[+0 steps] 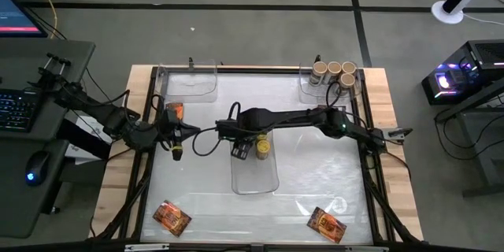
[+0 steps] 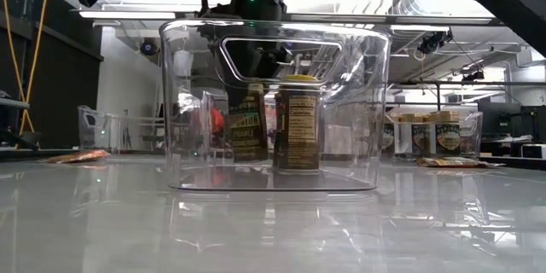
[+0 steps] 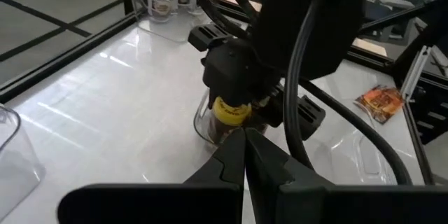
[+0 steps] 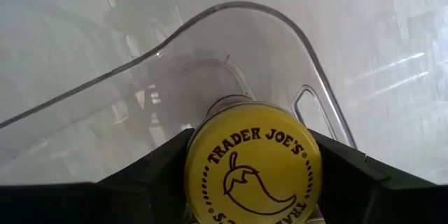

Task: Sort spices by type
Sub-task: Put the yellow seasoning bottle into the bottom transparent bin to the left of the other yellow seasoning bottles

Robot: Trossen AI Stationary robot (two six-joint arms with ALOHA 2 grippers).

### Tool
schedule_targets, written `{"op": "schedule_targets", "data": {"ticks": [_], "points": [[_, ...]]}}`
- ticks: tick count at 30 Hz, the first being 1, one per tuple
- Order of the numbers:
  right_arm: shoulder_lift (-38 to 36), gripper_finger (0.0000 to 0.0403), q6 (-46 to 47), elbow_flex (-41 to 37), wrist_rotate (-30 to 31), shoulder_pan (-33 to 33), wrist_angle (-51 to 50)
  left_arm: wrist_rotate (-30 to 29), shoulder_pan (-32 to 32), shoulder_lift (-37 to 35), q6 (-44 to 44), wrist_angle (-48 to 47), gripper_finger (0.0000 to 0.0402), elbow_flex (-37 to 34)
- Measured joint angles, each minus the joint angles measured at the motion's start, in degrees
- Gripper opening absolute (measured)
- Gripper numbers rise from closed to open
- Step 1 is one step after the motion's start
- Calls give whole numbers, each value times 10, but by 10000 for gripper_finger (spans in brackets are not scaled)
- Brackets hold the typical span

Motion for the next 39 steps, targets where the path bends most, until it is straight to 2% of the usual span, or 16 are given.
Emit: {"op": "schedule_targets", "data": {"ticks": [12,18,26,39], "points": [[0,251,-18,0,4,-3,0,-4,0,0,-1,0,0,0],[-2,252,-72,0,-2,-4,-9,-4,0,0,-1,0,0,0],[-7,252,-79,0,6,-11,-40,-4,0,0,0,0,0,0],[-32,252,-106,1,4,-15,-31,-4,0,0,0,-13,0,0]]}}
